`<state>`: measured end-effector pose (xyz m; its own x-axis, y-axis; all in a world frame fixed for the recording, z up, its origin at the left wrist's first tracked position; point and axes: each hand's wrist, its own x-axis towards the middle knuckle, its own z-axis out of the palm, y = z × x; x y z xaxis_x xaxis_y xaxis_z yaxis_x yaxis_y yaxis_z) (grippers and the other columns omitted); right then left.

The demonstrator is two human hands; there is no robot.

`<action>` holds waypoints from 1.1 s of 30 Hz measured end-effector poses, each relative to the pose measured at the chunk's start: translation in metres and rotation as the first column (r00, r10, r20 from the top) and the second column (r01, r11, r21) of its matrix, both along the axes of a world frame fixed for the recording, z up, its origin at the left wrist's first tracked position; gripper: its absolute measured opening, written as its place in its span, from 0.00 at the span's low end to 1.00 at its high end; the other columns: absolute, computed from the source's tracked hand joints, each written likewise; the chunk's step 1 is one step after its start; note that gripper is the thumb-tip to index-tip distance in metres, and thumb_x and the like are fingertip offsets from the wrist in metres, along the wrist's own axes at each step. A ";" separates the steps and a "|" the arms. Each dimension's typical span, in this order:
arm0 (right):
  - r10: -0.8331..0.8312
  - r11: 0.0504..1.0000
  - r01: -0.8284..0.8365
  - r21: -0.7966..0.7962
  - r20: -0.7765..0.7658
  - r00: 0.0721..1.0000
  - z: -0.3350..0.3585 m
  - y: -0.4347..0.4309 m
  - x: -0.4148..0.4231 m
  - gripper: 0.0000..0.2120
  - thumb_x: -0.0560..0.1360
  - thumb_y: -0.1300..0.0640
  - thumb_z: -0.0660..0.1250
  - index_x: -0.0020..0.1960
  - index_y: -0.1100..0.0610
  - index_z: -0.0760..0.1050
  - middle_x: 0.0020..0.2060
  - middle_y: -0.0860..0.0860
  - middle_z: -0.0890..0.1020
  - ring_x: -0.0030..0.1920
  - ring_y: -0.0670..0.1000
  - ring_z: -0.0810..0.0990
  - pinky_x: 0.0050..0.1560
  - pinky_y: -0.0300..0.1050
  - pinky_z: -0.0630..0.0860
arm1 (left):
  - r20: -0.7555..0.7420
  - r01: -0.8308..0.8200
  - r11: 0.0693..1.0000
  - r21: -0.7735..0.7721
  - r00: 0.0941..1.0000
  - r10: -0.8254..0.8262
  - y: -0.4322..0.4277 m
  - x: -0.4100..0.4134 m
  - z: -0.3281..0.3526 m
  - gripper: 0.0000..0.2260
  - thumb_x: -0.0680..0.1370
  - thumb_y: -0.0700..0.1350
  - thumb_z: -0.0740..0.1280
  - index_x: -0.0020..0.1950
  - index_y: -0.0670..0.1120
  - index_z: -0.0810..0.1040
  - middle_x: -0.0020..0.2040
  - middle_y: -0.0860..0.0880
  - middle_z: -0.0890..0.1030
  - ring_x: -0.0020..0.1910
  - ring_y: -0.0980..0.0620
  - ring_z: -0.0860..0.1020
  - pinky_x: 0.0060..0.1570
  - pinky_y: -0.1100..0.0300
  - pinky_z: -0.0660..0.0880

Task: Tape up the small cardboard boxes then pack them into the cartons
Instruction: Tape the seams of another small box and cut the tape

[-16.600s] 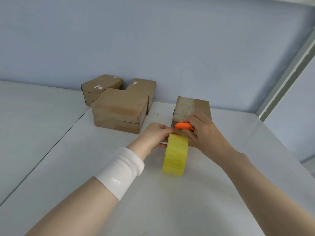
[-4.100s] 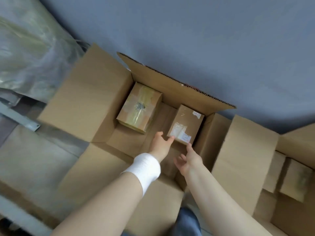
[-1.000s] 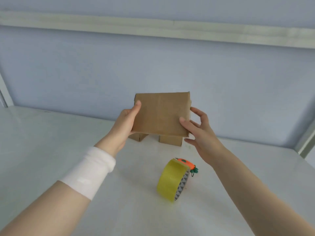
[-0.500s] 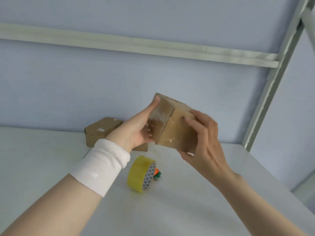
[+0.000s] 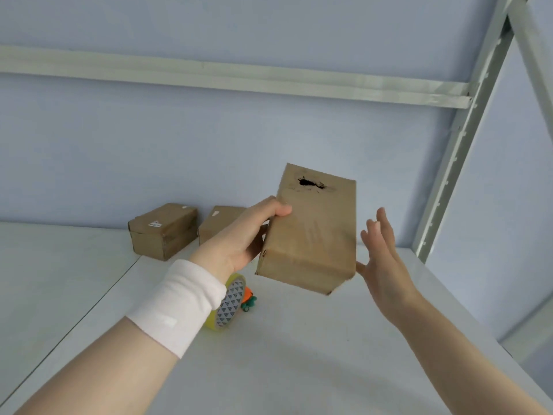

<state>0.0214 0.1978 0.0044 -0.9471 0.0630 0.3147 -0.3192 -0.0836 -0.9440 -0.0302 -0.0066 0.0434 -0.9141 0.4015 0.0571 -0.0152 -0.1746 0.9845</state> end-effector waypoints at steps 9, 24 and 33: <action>0.292 0.954 -0.278 -0.110 0.141 0.946 -0.009 0.036 -0.013 0.26 0.68 0.38 0.67 0.64 0.48 0.75 0.59 0.50 0.80 0.57 0.51 0.80 0.48 0.46 0.79 | -0.099 0.207 0.959 -0.193 0.968 -0.229 0.002 0.007 -0.008 0.23 0.67 0.46 0.71 0.62 0.52 0.75 0.51 0.53 0.83 0.50 0.56 0.81 0.47 0.63 0.77; -0.072 0.987 0.109 -0.114 0.286 0.955 -0.022 0.039 0.005 0.39 0.57 0.33 0.68 0.64 0.50 0.70 0.60 0.45 0.75 0.64 0.49 0.73 0.64 0.60 0.70 | -0.050 -0.097 0.978 -0.185 0.995 0.089 0.014 -0.002 -0.043 0.31 0.70 0.51 0.74 0.70 0.58 0.66 0.55 0.56 0.81 0.54 0.55 0.80 0.54 0.52 0.77; 0.302 0.769 -0.494 0.406 0.450 0.840 0.007 0.057 0.006 0.31 0.65 0.35 0.69 0.66 0.39 0.69 0.59 0.46 0.80 0.60 0.48 0.78 0.63 0.50 0.72 | -0.096 0.191 0.888 -0.419 0.963 -0.253 0.008 0.002 -0.012 0.31 0.62 0.43 0.77 0.61 0.60 0.73 0.55 0.55 0.81 0.51 0.58 0.81 0.43 0.67 0.77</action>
<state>0.0274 0.2548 0.0113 -0.8972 -0.4151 -0.1506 -0.0161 0.3716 -0.9282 -0.0284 0.0016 0.0311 -0.7924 0.6094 -0.0286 0.1403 0.2277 0.9636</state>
